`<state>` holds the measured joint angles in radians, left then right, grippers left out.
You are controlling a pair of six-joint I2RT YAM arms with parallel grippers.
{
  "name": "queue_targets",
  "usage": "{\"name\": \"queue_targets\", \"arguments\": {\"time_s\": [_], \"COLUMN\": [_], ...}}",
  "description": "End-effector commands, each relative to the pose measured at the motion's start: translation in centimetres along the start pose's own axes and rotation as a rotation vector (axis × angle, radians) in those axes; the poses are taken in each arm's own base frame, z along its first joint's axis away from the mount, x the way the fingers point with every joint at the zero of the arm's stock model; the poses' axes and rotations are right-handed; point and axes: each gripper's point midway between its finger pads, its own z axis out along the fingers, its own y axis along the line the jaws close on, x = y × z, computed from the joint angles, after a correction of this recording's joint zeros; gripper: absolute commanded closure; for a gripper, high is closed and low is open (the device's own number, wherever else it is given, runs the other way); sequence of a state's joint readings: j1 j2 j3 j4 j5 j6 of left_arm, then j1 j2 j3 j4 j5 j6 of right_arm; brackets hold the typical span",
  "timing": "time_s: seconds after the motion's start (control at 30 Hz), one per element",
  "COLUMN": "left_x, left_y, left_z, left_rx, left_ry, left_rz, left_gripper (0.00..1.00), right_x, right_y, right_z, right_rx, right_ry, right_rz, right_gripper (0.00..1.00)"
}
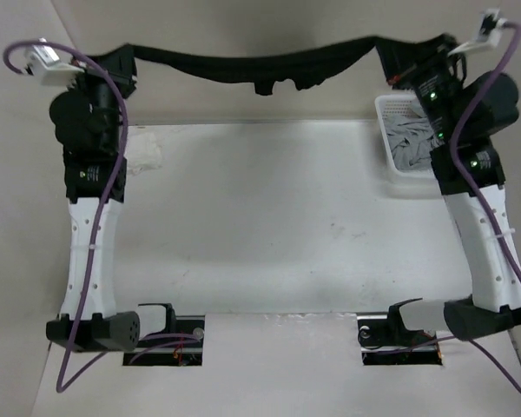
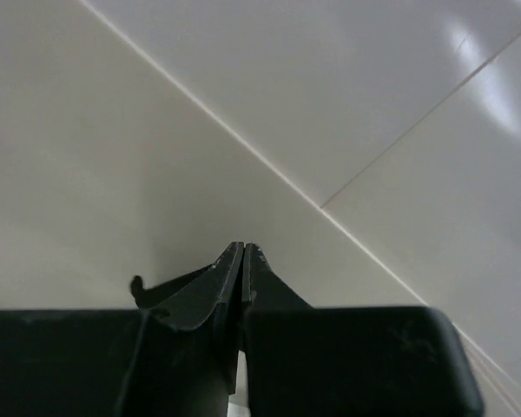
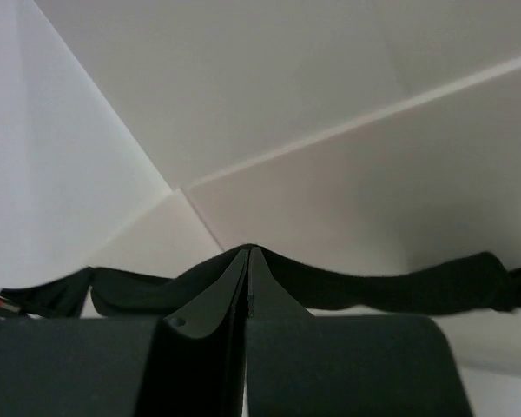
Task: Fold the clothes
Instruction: Flatten the tank top out, then fold the tank top
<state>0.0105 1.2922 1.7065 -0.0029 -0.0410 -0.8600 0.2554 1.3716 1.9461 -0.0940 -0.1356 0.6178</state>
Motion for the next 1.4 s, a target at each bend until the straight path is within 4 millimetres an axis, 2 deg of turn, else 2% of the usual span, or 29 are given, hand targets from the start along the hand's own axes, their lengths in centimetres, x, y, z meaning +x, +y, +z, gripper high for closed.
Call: {"name": "queue_targets", "arguments": {"time_s": [0.0,0.07,0.17,0.23,0.3,0.4,0.5,0.57,0.7,0.77,0.83,0.9,1.0,1.1,1.2,1.27,1.37], "left_x": [4.9,6.7,10.7,14.3,16.9,18.8,18.5,18.5,19.1,18.9,19.1,19.8,21.6,23.4,24.4,25.1,27.8], "left_y": [4.6,6.9,11.4,14.9,18.2,21.2,21.9,21.5,21.0,20.9,20.9,20.6,20.1,19.9,21.1,23.2,25.7], "left_z": [-2.8,-6.0,-12.4,-17.2,-21.7,-27.8,-32.0,-33.5,-35.1,-34.6,-33.0,-30.3,-25.0,-19.5,-14.2,-10.2,-5.1], "left_rx": [-0.082,-0.129,-0.203,-0.262,-0.335,-0.423,-0.467,-0.473,-0.509,-0.509,-0.505,-0.481,-0.45,-0.446,-0.467,-0.5,-0.529], "left_ry": [0.078,0.09,0.156,0.239,0.316,0.42,0.462,0.495,0.551,0.536,0.513,0.492,0.46,0.436,0.392,0.369,0.396], "left_rz": [0.019,0.023,0.032,0.027,0.035,0.066,0.067,0.051,0.0,-0.001,0.008,0.004,-0.009,0.009,0.054,0.094,0.088], "left_gripper": [1.0,1.0,1.0,1.0,1.0,1.0,1.0,1.0,1.0,1.0,1.0,1.0,1.0,1.0,1.0,1.0,1.0], "right_x": [7.2,10.6,16.2,20.1,23.3,28.4,32.2,34.1,34.2,33.9,33.7,33.4,32.7,31.5,30.2,29.2,29.9], "right_y": [-5.4,-7.5,-10.1,-10.2,-10.5,-10.2,-9.9,-9.0,-7.9,-7.4,-7.3,-7.8,-9.9,-12.6,-16.6,-19.3,-22.9], "right_z": [-2.6,-5.7,-12.9,-17.6,-21.8,-28.0,-33.2,-36.4,-39.1,-39.0,-37.8,-35.5,-30.4,-24.4,-19.7,-16.4,-12.0], "right_rx": [0.085,0.132,0.195,0.195,0.206,0.226,0.26,0.283,0.327,0.335,0.36,0.399,0.482,0.458,0.484,0.501,0.521], "right_ry": [0.143,0.205,0.274,0.311,0.355,0.483,0.619,0.713,0.78,0.776,0.74,0.686,0.61,0.521,0.457,0.417,0.437], "right_rz": [-0.03,-0.018,0.03,0.107,0.166,0.273,0.361,0.425,0.447,0.422,0.352,0.21,0.065,0.041,0.092,0.108,0.116], "right_gripper": [1.0,1.0,1.0,1.0,1.0,1.0,1.0,1.0,1.0,1.0,1.0,1.0,1.0,1.0,1.0,1.0,1.0]}}
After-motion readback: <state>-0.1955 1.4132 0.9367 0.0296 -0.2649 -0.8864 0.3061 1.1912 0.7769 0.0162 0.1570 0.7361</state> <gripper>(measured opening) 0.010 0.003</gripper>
